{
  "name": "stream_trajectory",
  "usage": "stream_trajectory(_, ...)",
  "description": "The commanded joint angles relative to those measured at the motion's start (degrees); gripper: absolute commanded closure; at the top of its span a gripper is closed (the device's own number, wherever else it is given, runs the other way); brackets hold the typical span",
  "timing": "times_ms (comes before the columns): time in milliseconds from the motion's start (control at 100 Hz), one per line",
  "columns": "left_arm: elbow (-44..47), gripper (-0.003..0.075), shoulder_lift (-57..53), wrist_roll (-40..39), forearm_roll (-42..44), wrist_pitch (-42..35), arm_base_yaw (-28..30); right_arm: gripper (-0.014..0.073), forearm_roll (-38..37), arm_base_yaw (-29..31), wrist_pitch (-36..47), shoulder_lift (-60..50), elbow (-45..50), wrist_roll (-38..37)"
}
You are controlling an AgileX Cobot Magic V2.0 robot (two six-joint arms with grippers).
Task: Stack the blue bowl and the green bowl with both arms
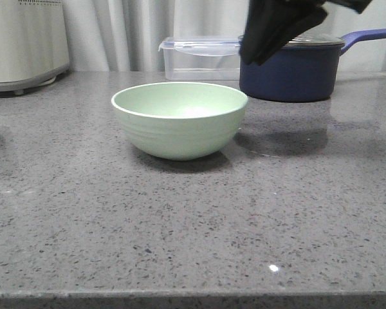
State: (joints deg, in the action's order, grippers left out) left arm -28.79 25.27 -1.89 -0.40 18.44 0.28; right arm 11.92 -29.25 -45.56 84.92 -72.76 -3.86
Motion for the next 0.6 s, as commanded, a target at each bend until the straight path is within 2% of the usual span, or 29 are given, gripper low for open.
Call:
stream_trajectory(0,-2.0,0.023,0.7,-0.1,-0.5,-4.1,0.2,0.0598,-0.2,0.0,2.4,-5.1,1.4,0.4)
stream_trajectory(170,-2.0,0.023,0.7,-0.1,-0.5,-4.1,0.2,0.0676,-0.2,0.0,3.9,-6.7,6.7,0.4)
stream_trajectory(350,-2.0,0.023,0.7,-0.1,-0.5,-4.2,0.2,0.0674,2.5,-0.2,7.1,-6.0,10.9,0.4)
stream_trajectory(590,-2.0,0.023,0.7,-0.1,-0.5,-4.2,0.2,0.0674,2.6,-2.0,10.3,-4.7,11.7,0.4)
